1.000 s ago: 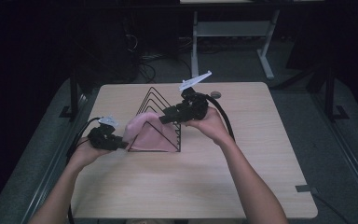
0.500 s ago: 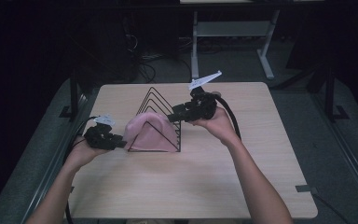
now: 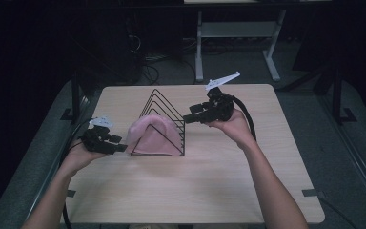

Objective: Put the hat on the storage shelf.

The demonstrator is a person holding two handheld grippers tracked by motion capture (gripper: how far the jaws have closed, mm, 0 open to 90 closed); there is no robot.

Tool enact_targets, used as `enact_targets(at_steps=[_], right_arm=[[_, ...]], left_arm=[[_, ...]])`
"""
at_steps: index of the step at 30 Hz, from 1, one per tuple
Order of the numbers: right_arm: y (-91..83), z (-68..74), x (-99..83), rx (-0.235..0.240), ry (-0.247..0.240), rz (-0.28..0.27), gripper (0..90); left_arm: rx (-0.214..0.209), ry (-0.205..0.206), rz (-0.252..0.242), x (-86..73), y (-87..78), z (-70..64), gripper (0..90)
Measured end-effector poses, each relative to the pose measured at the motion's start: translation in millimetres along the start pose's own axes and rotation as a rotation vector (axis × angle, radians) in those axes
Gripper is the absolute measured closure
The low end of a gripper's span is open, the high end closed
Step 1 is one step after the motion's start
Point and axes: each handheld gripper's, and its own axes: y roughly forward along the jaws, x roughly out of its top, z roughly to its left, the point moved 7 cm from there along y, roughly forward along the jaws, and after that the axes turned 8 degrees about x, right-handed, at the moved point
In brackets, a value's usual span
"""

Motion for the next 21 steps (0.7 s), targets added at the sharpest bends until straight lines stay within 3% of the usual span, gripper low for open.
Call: enact_targets(at_steps=[11,16,21], right_arm=[[-24.8,-5.0,-19.3,-0.04,0.02,0.002,36.7],[-34.4,-10.0,-31.4,-0.057,0.053,-0.006,34.8],[-41.1,-13.8,-40.8,-0.072,0.068,-0.009,34.1]], left_arm=[[0.002,-0.012,0.0,-9.3,-3.0,-2.1,45.4],[0.004,-0.013,0.006,-11.6,-4.1,-1.0,43.4],[0.005,-0.033,0.002,-10.1,-4.4,-1.2,35.9]])
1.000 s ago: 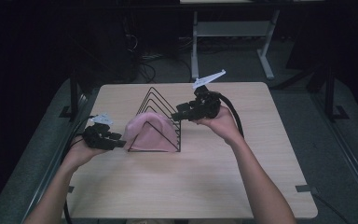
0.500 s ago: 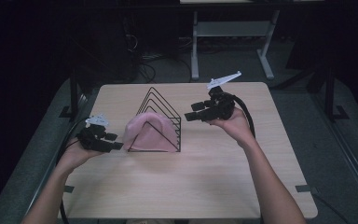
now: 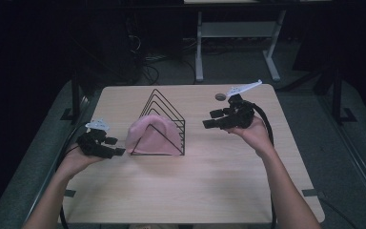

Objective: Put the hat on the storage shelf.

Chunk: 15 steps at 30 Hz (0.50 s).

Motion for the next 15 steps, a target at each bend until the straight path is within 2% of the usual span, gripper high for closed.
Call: enact_targets(at_steps=[8,11,12,15], right_arm=[[-9.7,-6.7,-14.4,-0.019,0.027,-0.004,32.9],[-14.6,-9.5,-20.3,-0.029,0.035,-0.01,31.7],[-16.1,-10.6,-22.4,-0.033,0.039,-0.014,31.4],[-21.1,-12.7,-29.2,-0.042,0.052,-0.017,30.6]], left_arm=[[-0.005,-0.029,0.003,-2.5,1.7,-1.0,30.3],[-0.002,-0.024,0.002,-3.7,1.8,-1.1,29.0],[-0.006,-0.037,-0.002,-3.8,2.3,-2.5,28.9],[-0.004,-0.027,-0.003,-5.3,2.4,-3.5,28.8]])
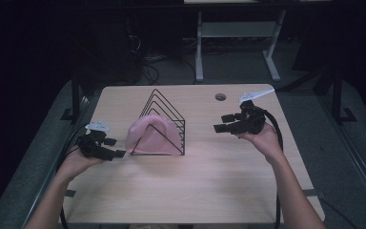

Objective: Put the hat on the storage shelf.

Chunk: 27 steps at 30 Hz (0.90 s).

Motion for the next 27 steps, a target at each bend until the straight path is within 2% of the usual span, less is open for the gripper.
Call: enact_targets(at_steps=[1,3,5,6,12,13,17,18,27], right_arm=[[-1.8,-0.4,-2.3,-0.004,0.008,-0.003,30.3],[-6.0,-2.7,-7.8,-0.014,0.012,-0.002,29.7],[-10.5,-4.7,-13.5,-0.024,0.023,-0.003,29.0],[-12.9,-5.5,-16.2,-0.029,0.029,-0.005,28.8],[-24.0,-9.0,-28.8,-0.051,0.044,-0.011,27.5],[-24.9,-9.5,-30.6,-0.056,0.047,-0.008,27.3],[-29.4,-11.7,-38.1,-0.065,0.061,-0.009,27.1],[-30.7,-12.6,-40.0,-0.069,0.065,-0.009,26.8],[-43.1,-16.6,-62.1,-0.09,0.095,-0.019,26.7]], left_arm=[[0.0,-0.011,-0.008,0.1,0.5,-1.3,28.5],[0.002,0.002,0.0,-1.3,0.1,-1.3,28.2],[0.004,-0.012,-0.011,-1.1,0.0,-2.3,28.2],[0.004,-0.003,-0.007,-1.3,-0.9,-1.4,28.2],[0.004,-0.017,-0.026,2.1,-2.8,-3.3,28.2],[0.004,-0.004,-0.019,2.1,-3.1,-3.9,28.2],[0.003,-0.007,-0.021,3.7,-2.1,-7.6,28.2],[0.004,0.004,-0.016,3.5,-2.1,-7.7,28.2],[0.002,0.006,-0.01,0.6,-0.6,-11.2,27.9]])
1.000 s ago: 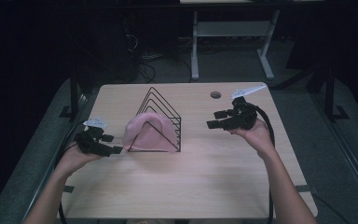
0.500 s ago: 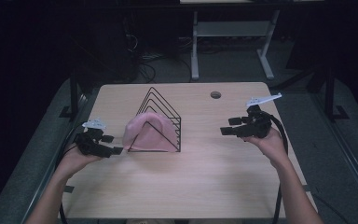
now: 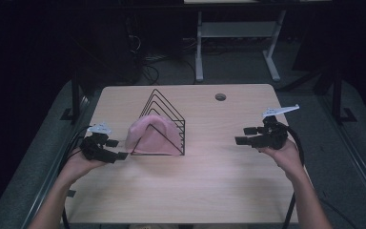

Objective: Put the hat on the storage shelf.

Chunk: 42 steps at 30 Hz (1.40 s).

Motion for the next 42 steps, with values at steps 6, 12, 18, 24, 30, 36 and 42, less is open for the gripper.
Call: enact_targets(at_steps=[6,12,18,24,30,36,42], right_arm=[[-9.2,-8.3,-22.0,-0.021,0.041,-0.007,26.7],[-17.2,-13.7,-40.3,-0.047,0.067,-0.01,26.8],[-20.8,-16.4,-59.6,-0.058,0.09,-0.016,26.8],[-24.0,-15.9,-77.9,-0.057,0.109,-0.014,26.8],[-26.6,-12.2,-95.5,-0.069,0.102,0.007,26.8],[-30.1,-5.1,-105.8,-0.076,0.097,0.004,26.8],[-31.2,4.2,-110.9,-0.085,0.07,0.003,26.8]], left_arm=[[0.0,0.003,0.002,-3.6,2.2,-1.3,27.8],[0.009,-0.018,-0.013,-6.7,3.1,-3.7,27.7],[0.011,-0.013,-0.012,-11.8,2.1,-7.0,27.3],[0.005,-0.046,-0.037,-15.1,0.0,-12.2,26.8],[0.013,-0.042,-0.047,-17.7,-4.5,-16.7,26.8],[0.016,-0.06,-0.058,-23.7,-5.1,-18.2,26.8],[0.022,-0.089,-0.092,-29.4,-7.2,-21.4,26.8]])
